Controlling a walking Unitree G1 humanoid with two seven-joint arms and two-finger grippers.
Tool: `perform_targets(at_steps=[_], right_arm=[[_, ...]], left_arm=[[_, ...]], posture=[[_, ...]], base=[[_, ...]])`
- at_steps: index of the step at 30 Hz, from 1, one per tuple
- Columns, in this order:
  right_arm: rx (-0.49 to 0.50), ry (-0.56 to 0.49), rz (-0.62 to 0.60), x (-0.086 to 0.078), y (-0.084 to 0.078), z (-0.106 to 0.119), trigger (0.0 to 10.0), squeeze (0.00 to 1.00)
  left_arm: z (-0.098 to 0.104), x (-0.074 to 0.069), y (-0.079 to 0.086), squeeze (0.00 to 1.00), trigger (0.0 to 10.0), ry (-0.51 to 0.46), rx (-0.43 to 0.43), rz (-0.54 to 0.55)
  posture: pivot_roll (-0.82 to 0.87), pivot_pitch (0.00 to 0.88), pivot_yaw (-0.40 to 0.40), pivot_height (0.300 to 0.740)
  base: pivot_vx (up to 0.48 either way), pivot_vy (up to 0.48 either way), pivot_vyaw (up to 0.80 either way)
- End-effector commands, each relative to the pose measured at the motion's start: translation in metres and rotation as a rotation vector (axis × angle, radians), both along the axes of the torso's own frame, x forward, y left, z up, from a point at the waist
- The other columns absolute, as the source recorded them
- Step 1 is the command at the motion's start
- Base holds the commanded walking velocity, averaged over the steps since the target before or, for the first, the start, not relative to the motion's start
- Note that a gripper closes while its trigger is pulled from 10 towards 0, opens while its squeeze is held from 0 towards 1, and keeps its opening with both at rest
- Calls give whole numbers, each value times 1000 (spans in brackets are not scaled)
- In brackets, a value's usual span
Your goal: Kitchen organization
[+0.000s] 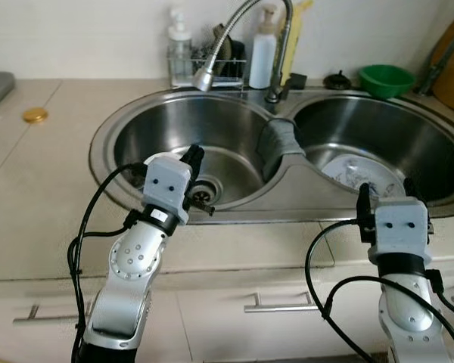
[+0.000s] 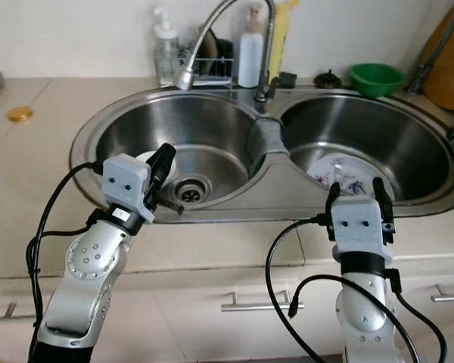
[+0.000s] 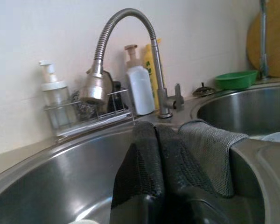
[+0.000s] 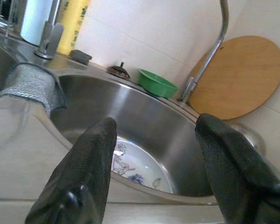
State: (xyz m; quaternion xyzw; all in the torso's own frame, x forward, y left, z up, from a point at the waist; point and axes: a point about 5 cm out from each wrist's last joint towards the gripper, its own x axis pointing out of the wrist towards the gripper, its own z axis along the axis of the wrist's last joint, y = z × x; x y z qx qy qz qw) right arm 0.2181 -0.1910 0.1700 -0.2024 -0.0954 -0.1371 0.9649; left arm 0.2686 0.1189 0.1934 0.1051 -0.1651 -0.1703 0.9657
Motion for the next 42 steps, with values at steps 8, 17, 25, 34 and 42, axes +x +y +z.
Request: perform_targets(at_steps=[8,17,25,34,42], right_arm=[[-15,-64,2,-1,1,11,10000,0],[-18,-79,18,1,3,13,10000,0],[-48,-94,25,3,6,15,10000,0],[-67,-86,22,5,6,13,10000,0],[-70,-87,18,8,7,12,10000,0]], left_arm=[[2,1,-2,0,10000,-12,6,-12],[3,1,-2,0,10000,-20,1,-9],[5,0,-3,0,10000,-19,-25,-24],[5,0,-3,0,10000,-18,-31,-25],[5,0,-4,0,10000,-24,-30,-26]], posture=[[58,0,-34,740],[62,0,-34,740],[64,0,-32,740],[64,0,-32,740],[72,0,-34,740]], base=[[0,0,-500],[0,0,-533],[0,0,-758],[-455,0,0],[-372,0,0]])
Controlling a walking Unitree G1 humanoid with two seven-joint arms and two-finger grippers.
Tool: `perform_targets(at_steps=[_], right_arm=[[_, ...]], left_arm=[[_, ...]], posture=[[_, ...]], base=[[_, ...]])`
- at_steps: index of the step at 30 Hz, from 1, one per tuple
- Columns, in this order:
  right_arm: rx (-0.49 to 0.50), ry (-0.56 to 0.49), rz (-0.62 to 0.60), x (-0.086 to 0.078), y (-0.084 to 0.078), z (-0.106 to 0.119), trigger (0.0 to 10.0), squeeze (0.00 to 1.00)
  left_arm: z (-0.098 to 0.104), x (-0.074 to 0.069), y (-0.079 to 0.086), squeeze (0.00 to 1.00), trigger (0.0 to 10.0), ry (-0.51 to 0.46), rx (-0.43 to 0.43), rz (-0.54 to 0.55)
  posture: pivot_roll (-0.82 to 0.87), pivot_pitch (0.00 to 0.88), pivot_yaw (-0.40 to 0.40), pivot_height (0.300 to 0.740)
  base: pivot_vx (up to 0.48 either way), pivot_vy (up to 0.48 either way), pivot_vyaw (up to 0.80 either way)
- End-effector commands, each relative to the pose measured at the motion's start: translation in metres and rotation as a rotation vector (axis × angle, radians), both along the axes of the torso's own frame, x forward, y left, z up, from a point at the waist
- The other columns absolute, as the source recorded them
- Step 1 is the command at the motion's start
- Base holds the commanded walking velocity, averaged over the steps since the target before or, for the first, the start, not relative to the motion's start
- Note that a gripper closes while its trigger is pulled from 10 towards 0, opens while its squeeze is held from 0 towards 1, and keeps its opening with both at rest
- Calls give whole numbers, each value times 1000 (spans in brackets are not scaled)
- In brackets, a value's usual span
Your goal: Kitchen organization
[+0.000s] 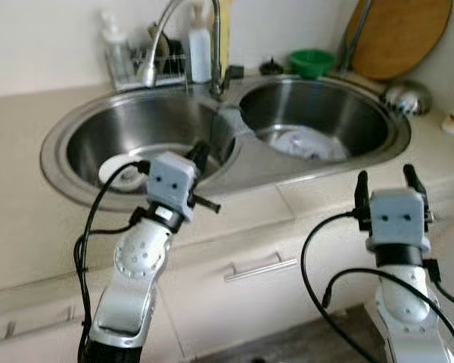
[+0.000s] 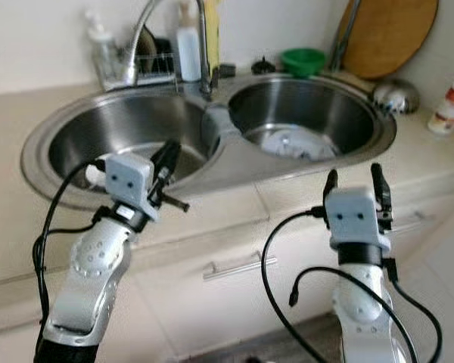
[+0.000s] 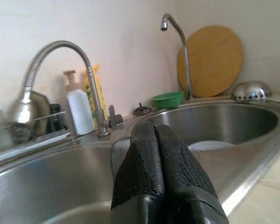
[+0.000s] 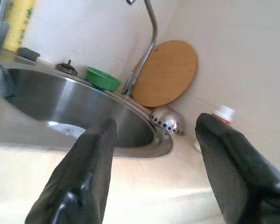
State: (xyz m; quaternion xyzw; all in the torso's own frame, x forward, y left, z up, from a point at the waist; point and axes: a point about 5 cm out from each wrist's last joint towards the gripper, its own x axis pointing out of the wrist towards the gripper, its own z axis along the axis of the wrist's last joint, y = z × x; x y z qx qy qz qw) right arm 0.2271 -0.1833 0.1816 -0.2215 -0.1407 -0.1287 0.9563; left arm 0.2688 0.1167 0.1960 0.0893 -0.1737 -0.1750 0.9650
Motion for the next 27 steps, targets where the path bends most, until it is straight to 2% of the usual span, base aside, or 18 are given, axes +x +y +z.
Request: perform_targets(at_steps=[1,9,14,18,27], right_arm=[[-19,-5,-14,-1,-1,0,10000,0],[12,6,-26,-1,-4,-2,10000,0],[33,13,-54,-1,-9,-3,10000,0],[46,14,-149,-1,-21,-4,10000,0],[45,8,-239,-5,-34,-3,10000,0]], left_arm=[[2,0,-1,0,10000,-16,1,-10],[2,-1,-2,0,10000,-18,2,-10],[2,-2,-2,0,10000,-18,3,-8],[1,-1,0,0,10000,-19,7,-1],[0,0,-1,0,10000,-14,18,0]], posture=[[72,0,-34,740],[70,0,-35,740],[68,0,-37,740],[70,0,-38,740],[65,0,-38,740]], base=[[0,0,0],[0,0,-142],[0,0,-800],[0,0,-800],[0,0,-800]])
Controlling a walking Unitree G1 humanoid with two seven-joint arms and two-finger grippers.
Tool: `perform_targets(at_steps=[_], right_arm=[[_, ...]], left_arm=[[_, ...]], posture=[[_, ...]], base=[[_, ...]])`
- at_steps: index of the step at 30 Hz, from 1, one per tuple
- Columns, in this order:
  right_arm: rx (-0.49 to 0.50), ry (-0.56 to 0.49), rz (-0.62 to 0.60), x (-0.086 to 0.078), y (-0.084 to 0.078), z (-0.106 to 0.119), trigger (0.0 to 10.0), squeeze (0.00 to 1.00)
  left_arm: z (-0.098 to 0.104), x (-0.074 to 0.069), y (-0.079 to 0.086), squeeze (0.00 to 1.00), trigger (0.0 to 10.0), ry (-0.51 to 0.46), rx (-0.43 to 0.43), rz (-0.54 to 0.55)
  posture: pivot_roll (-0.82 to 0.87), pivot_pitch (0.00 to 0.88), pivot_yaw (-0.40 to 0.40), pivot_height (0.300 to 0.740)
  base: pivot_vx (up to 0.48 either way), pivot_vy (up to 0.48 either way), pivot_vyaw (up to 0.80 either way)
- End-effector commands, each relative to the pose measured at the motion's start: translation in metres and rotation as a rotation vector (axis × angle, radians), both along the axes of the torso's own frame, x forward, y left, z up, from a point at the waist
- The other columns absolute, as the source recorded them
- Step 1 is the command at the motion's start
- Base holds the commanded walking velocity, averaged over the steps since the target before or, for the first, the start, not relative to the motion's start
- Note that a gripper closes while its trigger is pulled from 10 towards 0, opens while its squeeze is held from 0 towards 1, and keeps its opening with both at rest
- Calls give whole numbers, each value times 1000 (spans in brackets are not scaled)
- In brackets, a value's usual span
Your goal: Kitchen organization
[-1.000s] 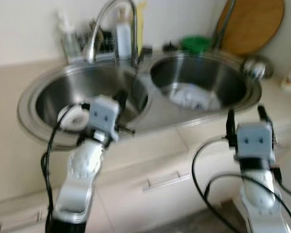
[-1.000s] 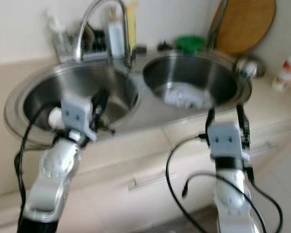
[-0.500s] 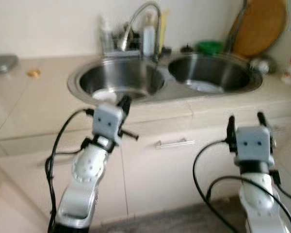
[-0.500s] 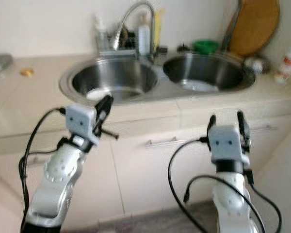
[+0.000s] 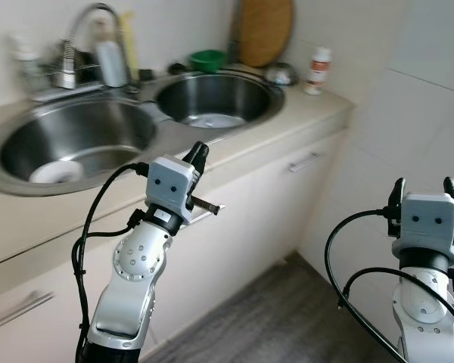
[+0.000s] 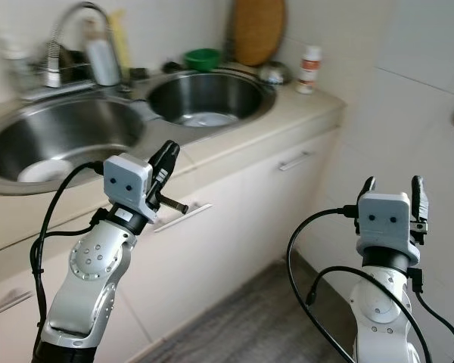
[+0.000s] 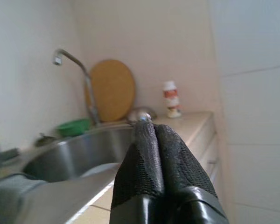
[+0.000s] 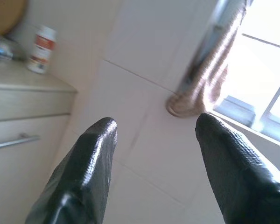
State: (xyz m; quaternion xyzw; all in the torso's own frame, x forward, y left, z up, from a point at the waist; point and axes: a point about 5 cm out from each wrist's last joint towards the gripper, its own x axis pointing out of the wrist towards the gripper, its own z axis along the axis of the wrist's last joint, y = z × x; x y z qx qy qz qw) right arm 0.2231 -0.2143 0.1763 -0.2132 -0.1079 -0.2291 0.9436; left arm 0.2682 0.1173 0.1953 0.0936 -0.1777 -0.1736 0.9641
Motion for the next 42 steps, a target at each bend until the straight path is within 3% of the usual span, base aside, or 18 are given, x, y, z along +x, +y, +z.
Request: perform_targets(at_steps=[1,7,15,33,42], right_arm=[[-3,-5,-37,-1,-4,2,10000,0],[3,10,-113,-4,-15,0,10000,0],[-10,28,-121,-2,-16,-2,10000,0],[-67,79,-140,2,-19,-7,10000,0],[-108,126,-90,8,-13,-12,10000,0]], left_arm=[[1,0,-1,0,10000,-4,12,-3],[0,1,-2,0,10000,-3,18,-3],[0,2,-2,0,10000,0,30,-5],[-1,2,-1,0,10000,6,28,-1],[-2,2,-1,0,10000,10,31,-3]], posture=[[65,0,-38,740],[64,0,-37,740],[63,0,-37,740],[64,0,-36,740],[64,0,-37,740]], base=[[0,0,-800],[0,0,-400],[0,0,-400],[0,-465,-800],[0,-72,-93]])
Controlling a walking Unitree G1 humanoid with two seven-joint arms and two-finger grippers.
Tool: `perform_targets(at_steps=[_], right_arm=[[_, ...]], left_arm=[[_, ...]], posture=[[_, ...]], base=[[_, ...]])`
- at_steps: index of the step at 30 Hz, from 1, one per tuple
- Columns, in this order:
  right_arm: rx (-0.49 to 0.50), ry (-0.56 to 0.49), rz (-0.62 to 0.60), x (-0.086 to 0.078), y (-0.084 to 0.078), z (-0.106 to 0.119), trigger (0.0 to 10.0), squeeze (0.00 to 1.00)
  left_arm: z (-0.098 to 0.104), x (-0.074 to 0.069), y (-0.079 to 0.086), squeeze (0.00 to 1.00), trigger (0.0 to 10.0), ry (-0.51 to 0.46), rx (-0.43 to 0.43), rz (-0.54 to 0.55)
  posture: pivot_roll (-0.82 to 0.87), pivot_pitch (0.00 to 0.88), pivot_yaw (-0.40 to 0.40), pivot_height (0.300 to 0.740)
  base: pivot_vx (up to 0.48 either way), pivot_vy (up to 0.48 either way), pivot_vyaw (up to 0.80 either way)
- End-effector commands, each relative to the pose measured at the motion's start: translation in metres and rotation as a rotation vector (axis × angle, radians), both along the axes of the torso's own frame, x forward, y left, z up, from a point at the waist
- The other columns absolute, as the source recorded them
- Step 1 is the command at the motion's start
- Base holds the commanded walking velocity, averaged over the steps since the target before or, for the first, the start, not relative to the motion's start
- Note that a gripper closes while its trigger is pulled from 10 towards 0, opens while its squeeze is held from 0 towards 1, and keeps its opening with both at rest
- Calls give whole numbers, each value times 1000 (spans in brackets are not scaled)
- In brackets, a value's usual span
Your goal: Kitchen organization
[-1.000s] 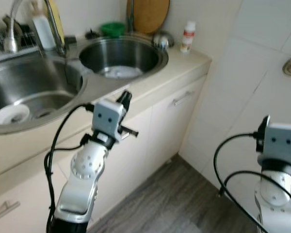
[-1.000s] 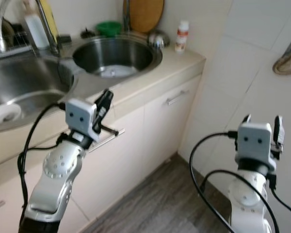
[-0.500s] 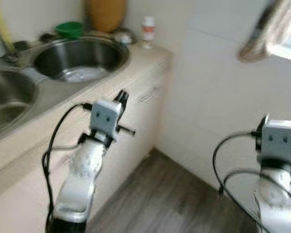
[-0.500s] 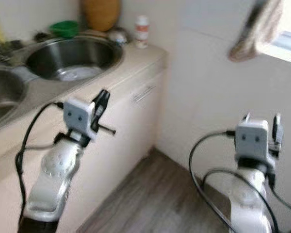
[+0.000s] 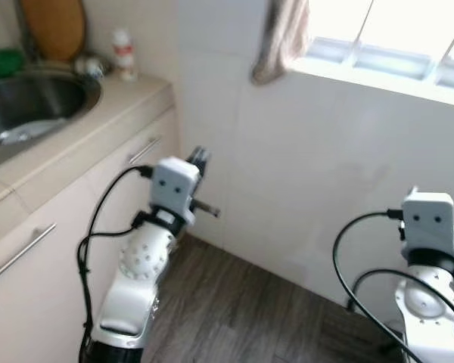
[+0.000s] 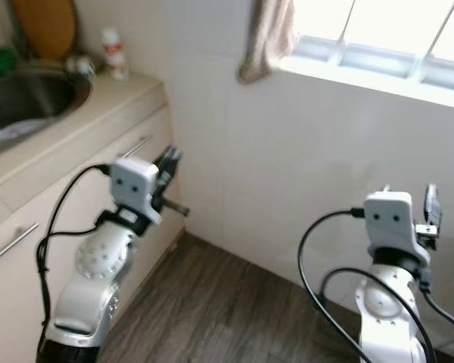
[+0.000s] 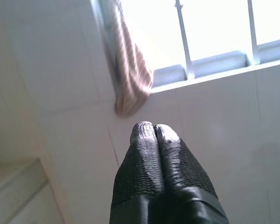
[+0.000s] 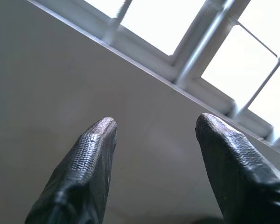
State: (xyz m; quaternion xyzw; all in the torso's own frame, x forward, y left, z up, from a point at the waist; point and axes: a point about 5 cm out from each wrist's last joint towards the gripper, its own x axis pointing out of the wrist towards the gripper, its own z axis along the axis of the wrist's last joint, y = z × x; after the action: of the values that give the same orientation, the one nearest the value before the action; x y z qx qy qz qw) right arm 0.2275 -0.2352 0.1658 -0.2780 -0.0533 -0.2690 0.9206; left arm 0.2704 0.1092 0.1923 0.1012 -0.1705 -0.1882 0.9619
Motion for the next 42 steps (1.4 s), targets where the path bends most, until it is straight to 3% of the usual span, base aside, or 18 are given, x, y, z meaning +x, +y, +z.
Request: perform_targets(at_steps=[1,13,17,18,20,25,28,34,42], right_arm=[[-12,23,41,4,9,-2,10000,0],[-53,127,118,7,16,-16,10000,0],[-222,329,129,11,5,-37,10000,0],[-222,329,129,11,5,-37,10000,0],[-247,388,142,12,-2,-45,10000,0],[-340,536,102,15,-38,-59,10000,0],[-357,567,73,17,-50,-61,10000,0],[-284,643,-22,13,-79,-75,10000,0],[-227,621,-76,8,-82,-78,10000,0]], left_arm=[[1,0,7,0,10000,-3,8,21],[0,0,7,0,10000,5,-2,22],[0,1,7,0,10000,9,0,25],[0,1,7,0,10000,9,0,25],[-1,1,7,0,10000,11,0,26],[-2,2,7,0,10000,15,2,32],[-2,2,7,0,10000,16,2,34],[-3,1,8,0,10000,18,5,40],[-4,1,9,0,10000,22,9,41]], posture=[[64,0,-37,740],[64,0,-37,740],[64,0,-37,740],[64,0,-37,740],[66,0,-35,740],[69,0,-40,740],[70,0,-40,740],[82,0,-46,740],[77,0,-41,740]], base=[[0,0,0],[0,0,0],[0,0,0],[0,0,0],[0,0,0],[0,0,0],[0,0,0],[0,0,0],[0,0,0]])
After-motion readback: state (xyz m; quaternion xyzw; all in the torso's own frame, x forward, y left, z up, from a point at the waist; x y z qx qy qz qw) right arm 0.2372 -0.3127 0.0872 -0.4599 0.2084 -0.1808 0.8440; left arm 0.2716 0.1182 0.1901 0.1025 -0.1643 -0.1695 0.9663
